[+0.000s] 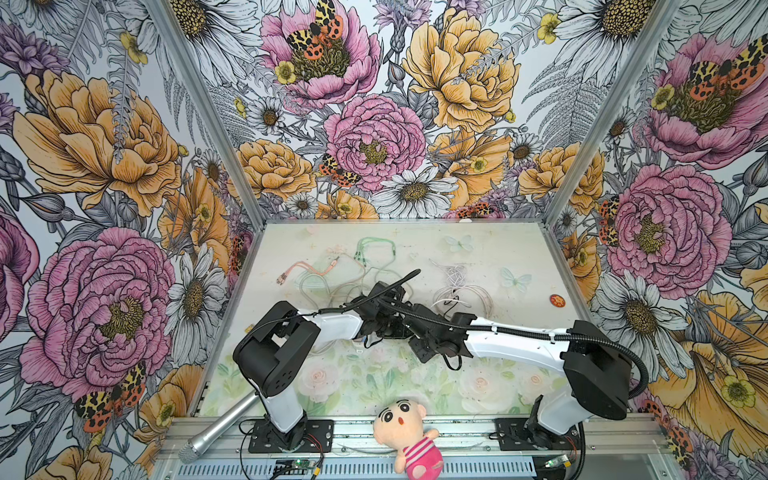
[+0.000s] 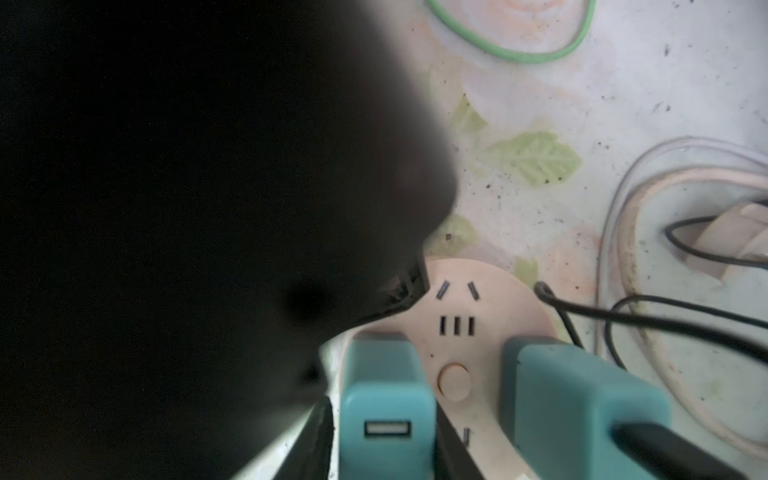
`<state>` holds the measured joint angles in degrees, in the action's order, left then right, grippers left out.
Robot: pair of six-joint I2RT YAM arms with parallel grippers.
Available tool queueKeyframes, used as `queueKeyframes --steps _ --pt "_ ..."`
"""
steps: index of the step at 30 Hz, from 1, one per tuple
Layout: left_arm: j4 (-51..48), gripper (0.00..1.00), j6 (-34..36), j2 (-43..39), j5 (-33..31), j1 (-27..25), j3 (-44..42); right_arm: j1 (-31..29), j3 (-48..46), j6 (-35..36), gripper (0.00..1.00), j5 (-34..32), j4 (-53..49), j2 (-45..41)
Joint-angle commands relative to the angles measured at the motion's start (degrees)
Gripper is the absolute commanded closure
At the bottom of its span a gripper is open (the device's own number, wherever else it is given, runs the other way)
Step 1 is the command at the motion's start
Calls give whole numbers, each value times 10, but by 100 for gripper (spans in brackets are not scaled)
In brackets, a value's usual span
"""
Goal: Insert the plug
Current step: 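Press the teal charger down into the pink socket with the right gripper, then open the right gripper and raise it off the charger while the left lifts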
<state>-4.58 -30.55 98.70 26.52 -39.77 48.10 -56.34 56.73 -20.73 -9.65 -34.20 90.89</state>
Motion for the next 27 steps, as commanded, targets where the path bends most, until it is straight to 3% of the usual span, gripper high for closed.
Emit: queueKeyframes --steps 1,10,16,20,23,27 --pt "-20 82 -12 -11 -23 -10 -3 -2 -15 13 63 3 -76 -12" --pt "-30 81 -71 -52 -68 -24 -9 -2 -42 14 56 82 -76 -124" --pt "-70 81 -76 -75 -92 -49 18 1 -77 -7 53 93 -76 -238" --pt "-91 81 -74 -85 -109 -59 34 21 -88 -48 54 46 -79 -323" --pt "-116 81 -70 -101 -129 -58 49 61 -90 -102 64 -31 -89 -383" --pt "-169 81 -54 -112 -166 -50 74 106 -83 -134 62 -61 -87 -442"
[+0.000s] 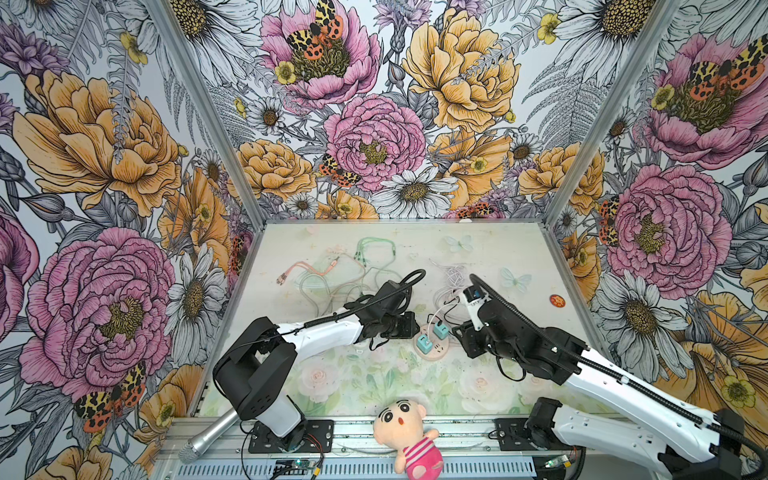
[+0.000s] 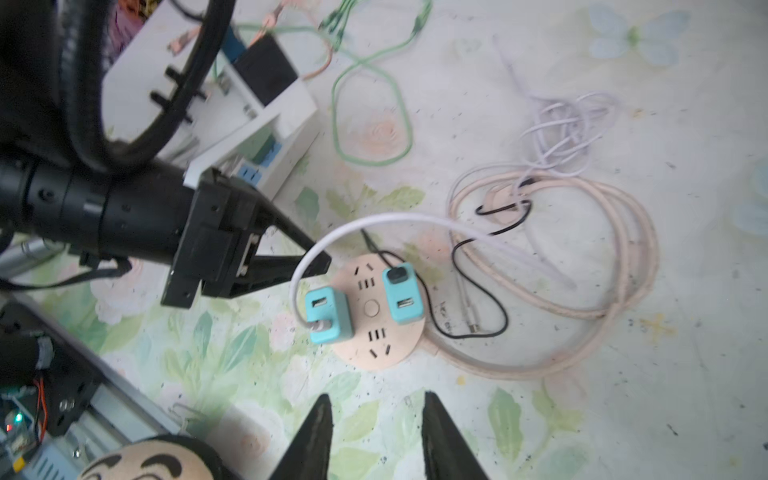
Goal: Insert the plug
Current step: 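Open the right gripper and raise it off the charger while the left lifts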
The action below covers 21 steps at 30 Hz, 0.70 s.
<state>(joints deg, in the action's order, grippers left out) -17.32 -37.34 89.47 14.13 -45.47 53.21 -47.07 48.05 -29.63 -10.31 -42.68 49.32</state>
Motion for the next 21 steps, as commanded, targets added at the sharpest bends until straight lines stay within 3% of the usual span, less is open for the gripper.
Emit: queueKeyframes --steps 1,5,12,15,21 --pt "-43 81 15 -23 -40 12 22 32 6 -45 63 -61 -2 -37" --pt "-45 80 17 -23 -30 33 29 69 -6 -51 65 -80 -3 -51" --pt "-77 72 71 42 -11 40 132 158 -20 -46 72 -25 1 24" --pt "-99 66 96 91 -6 40 194 171 -17 -31 63 -21 3 48" --pt "-129 54 158 213 16 26 306 211 -30 -20 59 1 16 58"
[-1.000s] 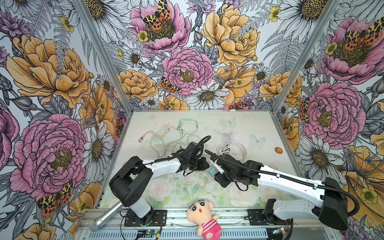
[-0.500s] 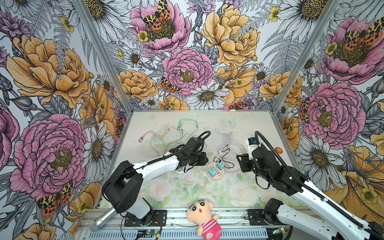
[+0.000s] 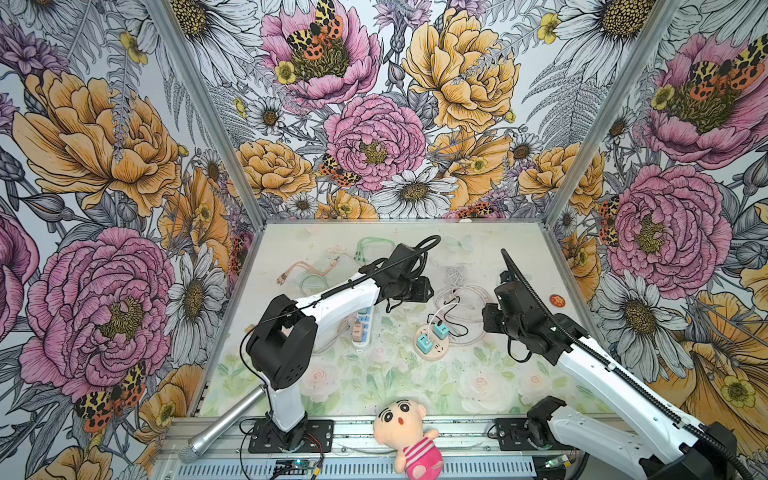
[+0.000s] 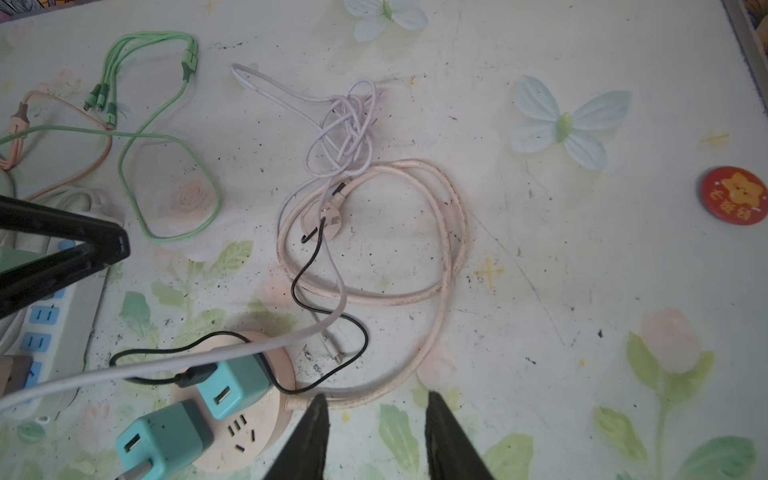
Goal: Insert the plug
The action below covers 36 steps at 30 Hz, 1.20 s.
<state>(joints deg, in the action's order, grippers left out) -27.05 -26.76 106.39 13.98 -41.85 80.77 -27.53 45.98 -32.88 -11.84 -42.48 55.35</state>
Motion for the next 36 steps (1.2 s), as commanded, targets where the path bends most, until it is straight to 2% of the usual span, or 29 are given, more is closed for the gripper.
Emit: queueKeyframes --steps 1,8,22,27,30,33,36 --pt "-39 53 67 62 20 -14 51 24 -13 13 58 22 16 -2" --pt "-68 48 136 151 38 -37 150 75 -41 18 57 90 40 8" --pt "-67 48 179 225 68 -53 216 109 -66 17 57 137 76 12" --pt "-67 51 185 243 69 -59 231 114 -72 13 57 146 80 9" --pt "-67 57 183 247 64 -60 235 115 -74 12 57 150 82 7" --pt "-64 79 182 249 58 -60 238 118 -77 9 57 151 84 8" --pt "-65 87 182 239 62 -58 242 118 -79 9 57 152 85 9"
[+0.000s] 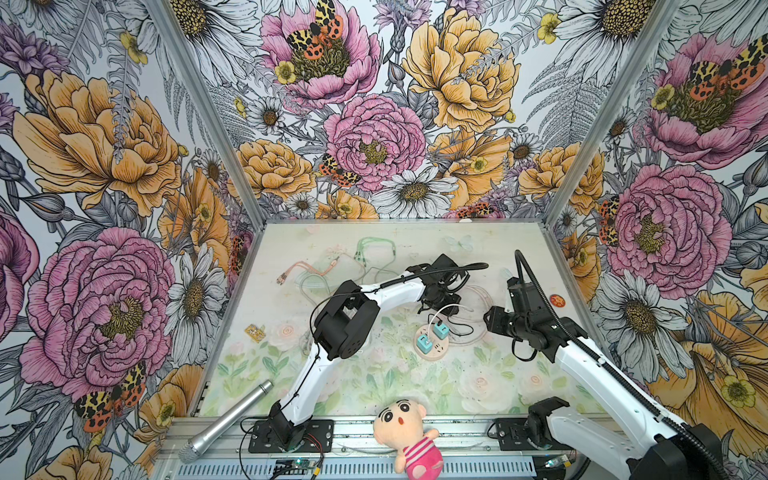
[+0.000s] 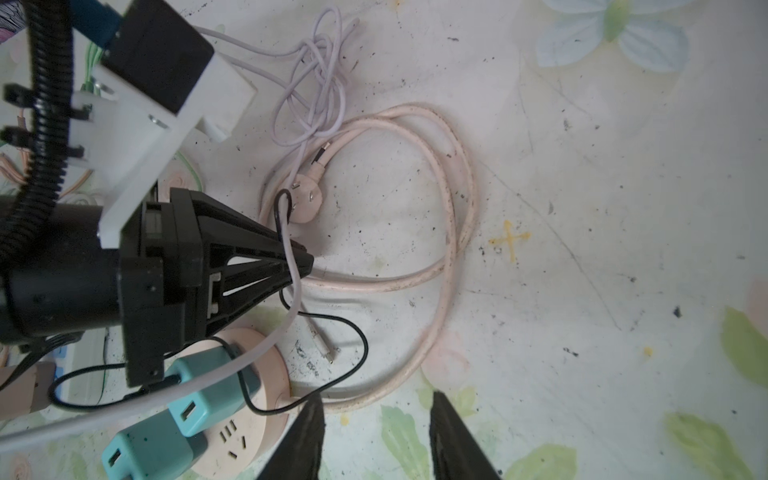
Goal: Insert the plug
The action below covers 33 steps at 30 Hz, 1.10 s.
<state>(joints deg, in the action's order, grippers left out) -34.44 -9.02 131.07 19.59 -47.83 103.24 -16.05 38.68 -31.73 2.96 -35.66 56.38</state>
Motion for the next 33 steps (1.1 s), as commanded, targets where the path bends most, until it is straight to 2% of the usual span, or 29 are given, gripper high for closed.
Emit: queueKeyframes --steps 1,8,15,18,23,27,33 --pt "9 89 7 -18 5 4 15 4 -6 -3 57 4 17 0" --pt "-19 93 7 -102 -13 46 -7 8 -2 2 58 4 19 8" --pt "-97 93 67 -103 -162 49 26 10 1 4 59 11 20 13" --pt "-112 93 88 -91 -201 44 48 9 0 5 59 13 20 9" --pt "-114 93 95 -86 -192 42 83 10 2 7 59 25 25 14" --pt "-112 93 94 -86 -216 29 108 10 -6 1 59 43 45 21" --pt "-111 92 90 -86 -202 17 139 11 -19 -4 59 50 69 19"
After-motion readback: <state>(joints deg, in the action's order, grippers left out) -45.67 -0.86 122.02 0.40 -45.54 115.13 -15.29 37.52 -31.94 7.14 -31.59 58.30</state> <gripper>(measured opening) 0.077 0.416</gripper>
